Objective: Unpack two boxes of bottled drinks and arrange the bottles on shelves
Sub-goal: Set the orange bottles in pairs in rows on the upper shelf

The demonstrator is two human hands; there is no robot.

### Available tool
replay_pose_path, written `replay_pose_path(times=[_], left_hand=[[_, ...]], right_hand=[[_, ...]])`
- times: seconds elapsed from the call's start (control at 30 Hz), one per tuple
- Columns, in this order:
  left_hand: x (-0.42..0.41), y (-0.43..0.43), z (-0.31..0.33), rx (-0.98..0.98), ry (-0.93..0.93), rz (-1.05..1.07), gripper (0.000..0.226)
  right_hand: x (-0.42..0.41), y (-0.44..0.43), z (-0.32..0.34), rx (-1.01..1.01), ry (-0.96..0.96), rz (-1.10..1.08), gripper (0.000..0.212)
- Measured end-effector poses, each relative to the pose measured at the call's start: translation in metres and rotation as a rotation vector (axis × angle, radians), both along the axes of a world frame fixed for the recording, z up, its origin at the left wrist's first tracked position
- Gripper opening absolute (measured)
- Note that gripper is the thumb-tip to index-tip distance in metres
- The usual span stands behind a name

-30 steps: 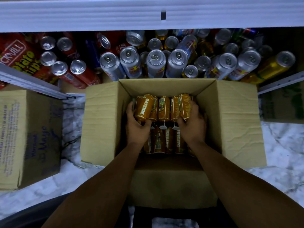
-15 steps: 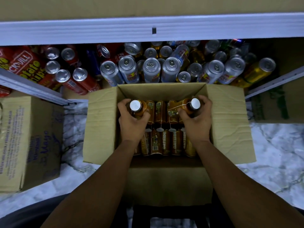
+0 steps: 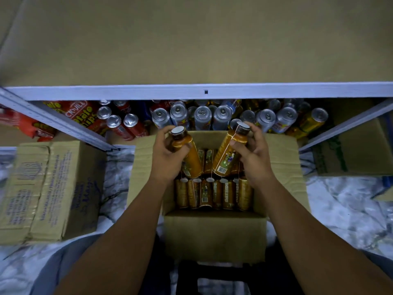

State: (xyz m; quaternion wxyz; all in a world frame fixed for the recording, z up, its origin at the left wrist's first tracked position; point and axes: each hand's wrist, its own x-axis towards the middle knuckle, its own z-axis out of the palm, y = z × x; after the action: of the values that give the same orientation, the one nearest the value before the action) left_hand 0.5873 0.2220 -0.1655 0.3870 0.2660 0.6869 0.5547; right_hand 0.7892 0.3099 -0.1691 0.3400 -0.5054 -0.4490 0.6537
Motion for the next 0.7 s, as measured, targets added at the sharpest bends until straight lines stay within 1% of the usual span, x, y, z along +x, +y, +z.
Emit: replay_pose_path(times=[0.13,0.3,0.43,0.53,0.7], left_hand=[[0.007,-0.013,0.088,-0.072,-0.044,-0.048,0.052],[0.011,-0.033,0.233,-0.132,-0.074,-0.122,0.055],[0.015,-0.043,0.359,-0.109,-0.055,-0.155,0.054],[0.013,-0.045,0.444,-0.072,-0.010,-0.171,0.054],[0.002,-0.039,0.564,0.056,0.052,-0.181,0.057]], right_hand=[[0.003,-0.014,0.081,-0.035,-0.026,0.070,0.068],[0.007,-0.034,0.226,-0.025,-0.066,0.171,0.060],[0.011,-0.043,0.354,0.037,-0.093,0.231,0.060],[0.011,-0.045,0.447,0.135,-0.123,0.265,0.060],[0.010,-0.035,0.569,0.282,-0.102,0.302,0.063]])
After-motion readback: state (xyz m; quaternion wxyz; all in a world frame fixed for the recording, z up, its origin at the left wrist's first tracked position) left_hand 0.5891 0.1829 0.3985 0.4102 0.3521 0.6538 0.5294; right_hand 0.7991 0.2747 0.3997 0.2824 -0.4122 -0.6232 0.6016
